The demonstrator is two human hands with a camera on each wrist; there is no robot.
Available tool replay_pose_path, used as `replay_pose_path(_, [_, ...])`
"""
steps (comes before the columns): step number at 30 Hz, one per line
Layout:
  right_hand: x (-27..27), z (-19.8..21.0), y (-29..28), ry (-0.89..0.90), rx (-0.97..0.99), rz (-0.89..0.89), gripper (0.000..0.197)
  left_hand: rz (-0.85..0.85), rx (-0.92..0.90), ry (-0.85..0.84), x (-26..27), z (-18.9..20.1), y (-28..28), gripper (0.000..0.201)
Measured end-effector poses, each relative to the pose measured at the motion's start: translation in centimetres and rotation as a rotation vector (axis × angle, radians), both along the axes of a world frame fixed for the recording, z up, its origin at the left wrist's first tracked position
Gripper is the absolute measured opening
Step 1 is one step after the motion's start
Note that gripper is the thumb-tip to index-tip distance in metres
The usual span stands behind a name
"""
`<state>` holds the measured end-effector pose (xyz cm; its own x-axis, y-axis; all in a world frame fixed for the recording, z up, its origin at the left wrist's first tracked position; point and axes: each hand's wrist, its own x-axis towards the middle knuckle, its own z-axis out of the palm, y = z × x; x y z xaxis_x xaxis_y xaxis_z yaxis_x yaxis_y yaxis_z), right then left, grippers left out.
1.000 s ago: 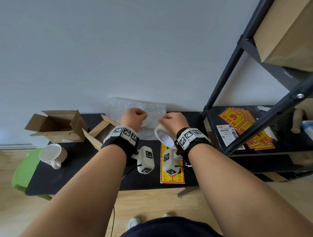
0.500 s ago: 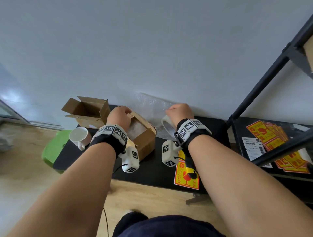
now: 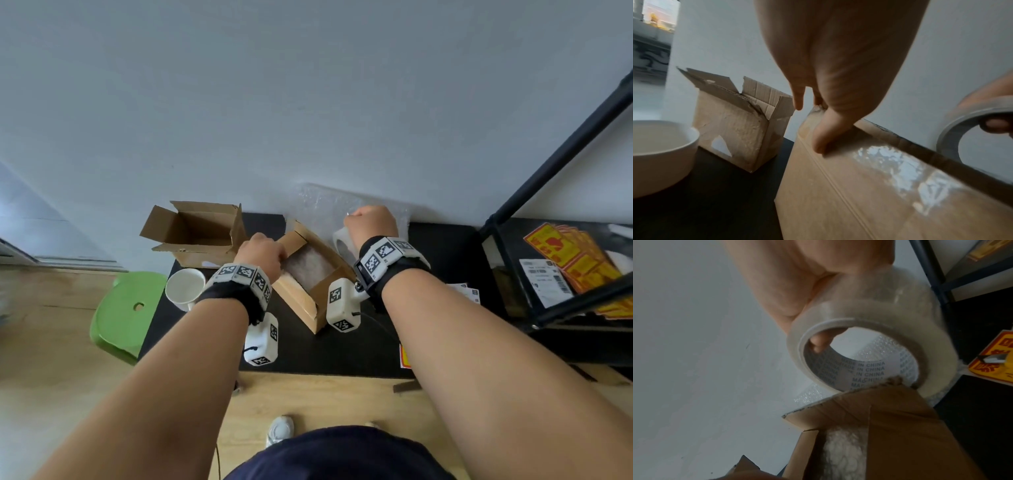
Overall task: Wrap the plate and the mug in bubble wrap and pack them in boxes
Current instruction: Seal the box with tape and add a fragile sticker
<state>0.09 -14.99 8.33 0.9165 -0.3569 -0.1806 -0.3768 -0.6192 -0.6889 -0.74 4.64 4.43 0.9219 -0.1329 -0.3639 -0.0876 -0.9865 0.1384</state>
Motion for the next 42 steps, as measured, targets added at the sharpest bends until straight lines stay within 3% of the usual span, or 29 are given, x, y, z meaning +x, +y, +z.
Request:
replay_pose_path(8, [-0.4,-1.1,2.3,-0.011,-0.055,-0.049,0.020,-0.197,0.121,0.089,2.2,-0.2,0.8,0.027])
replay_pose_path(12, [-0.7,-1.1,2.6,-0.032,-0.089,-0.092,0.022,-0.262,0.117,0.111,2.7,0.6,0.8,0.034])
replay_pose_path(19, [-1.4,0.0,0.7,-0.108,-0.151,-0.201,0.023,-0.294,0.013,0.173,2.5,0.4,0.1,0.054])
replay_pose_path(22, [-2.0,0.7,0.0,-0.122,-0.156,-0.233,0.023,-0.282,0.034,0.181,2.7,0.7,-0.2,0.050])
replay_pose_path(26, [-2.8,1.4,-0.3,-0.166,-0.092,-0.244,0.038,-0.285,0.073,0.195,2.7,1.0,-0.8,0.039])
replay_pose_path(34, [-3.7,-1.3,0.6,-0.131,0.022,-0.157,0.025,-0.291,0.035,0.178,2.5,1.3,-1.0,0.037])
replay_pose_path(38, [-3.7,-2.6,0.8,-0.090,-0.019,-0.096,0.027,-0.231,-0.058,0.135,2.7,0.9,-0.5,0.048])
replay_pose_path(42, [-2.9,-2.7,0.9,-0.054,-0.067,-0.049,0.025,-0.248,-0.076,-0.119,2.6,0.5,-0.1,0.094])
